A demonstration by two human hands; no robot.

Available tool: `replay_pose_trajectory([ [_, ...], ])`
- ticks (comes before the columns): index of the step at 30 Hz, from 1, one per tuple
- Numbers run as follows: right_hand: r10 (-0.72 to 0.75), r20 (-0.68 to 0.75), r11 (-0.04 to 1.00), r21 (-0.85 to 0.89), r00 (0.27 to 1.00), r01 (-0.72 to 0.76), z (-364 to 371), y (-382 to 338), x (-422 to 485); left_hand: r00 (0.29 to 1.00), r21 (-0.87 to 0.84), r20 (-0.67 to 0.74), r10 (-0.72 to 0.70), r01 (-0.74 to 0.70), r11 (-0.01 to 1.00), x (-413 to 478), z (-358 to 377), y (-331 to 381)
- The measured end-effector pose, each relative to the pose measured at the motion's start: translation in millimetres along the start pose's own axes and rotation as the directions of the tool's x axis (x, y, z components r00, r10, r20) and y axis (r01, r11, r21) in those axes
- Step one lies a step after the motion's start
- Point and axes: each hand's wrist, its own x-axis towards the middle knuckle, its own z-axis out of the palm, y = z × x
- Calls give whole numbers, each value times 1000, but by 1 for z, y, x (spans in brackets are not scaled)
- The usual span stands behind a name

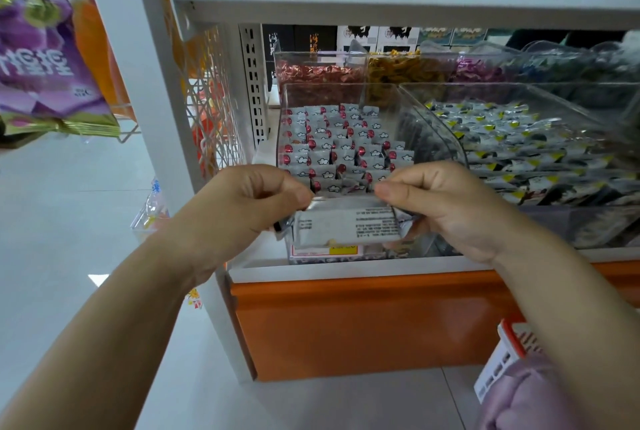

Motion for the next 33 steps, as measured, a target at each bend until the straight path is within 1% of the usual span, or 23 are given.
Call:
replay_pose_trajectory([
  [4,61,36,995,82,997,-64,-3,-1,0,999,13,35,11,-11,1000,0,0,-1],
  [8,71,33,990,116,997,-75,-3,1,0,999,12,29,31,-31,999,1,3,-3],
  [11,85,-56,990,120,995,-77,0,2,2,998,-75,54,26,-22,997,-1,3,-1],
  [13,97,-149,985,156,984,-74,1,5,4,994,-17,83,67,-66,998,-1,4,1],
  [14,102,-182,983,170,978,-71,0,7,6,994,32,71,83,-85,996,-1,4,0],
  [16,112,-205,970,235,972,-62,0,7,8,994,100,-15,111,-109,989,1,6,0],
  [17,108,-191,955,292,976,-49,0,7,8,989,112,-74,129,-120,986,2,7,0],
  [19,44,-119,926,377,992,4,1,5,8,968,132,-190,167,-143,981,3,9,0],
  [20,-1,-103,928,370,995,39,2,5,8,953,156,-238,189,-155,975,4,10,-1],
  [22,-64,-155,954,280,986,106,5,7,9,922,242,-300,246,-176,954,8,13,-2],
  [25,-105,-333,979,131,937,156,6,10,15,892,407,-326,313,-167,898,15,17,-5],
  [28,-157,-492,983,7,856,185,1,6,26,867,591,-321,380,-130,796,27,14,-4],
  [30,-174,-551,983,-42,817,181,-3,1,38,887,689,-259,382,-107,716,40,9,-1],
  [31,-182,-570,982,-70,801,174,-4,-2,45,912,733,-209,353,-92,673,50,8,1],
  [33,-225,-595,974,-153,772,166,-5,-7,58,964,807,-113,241,-52,588,73,5,6],
])
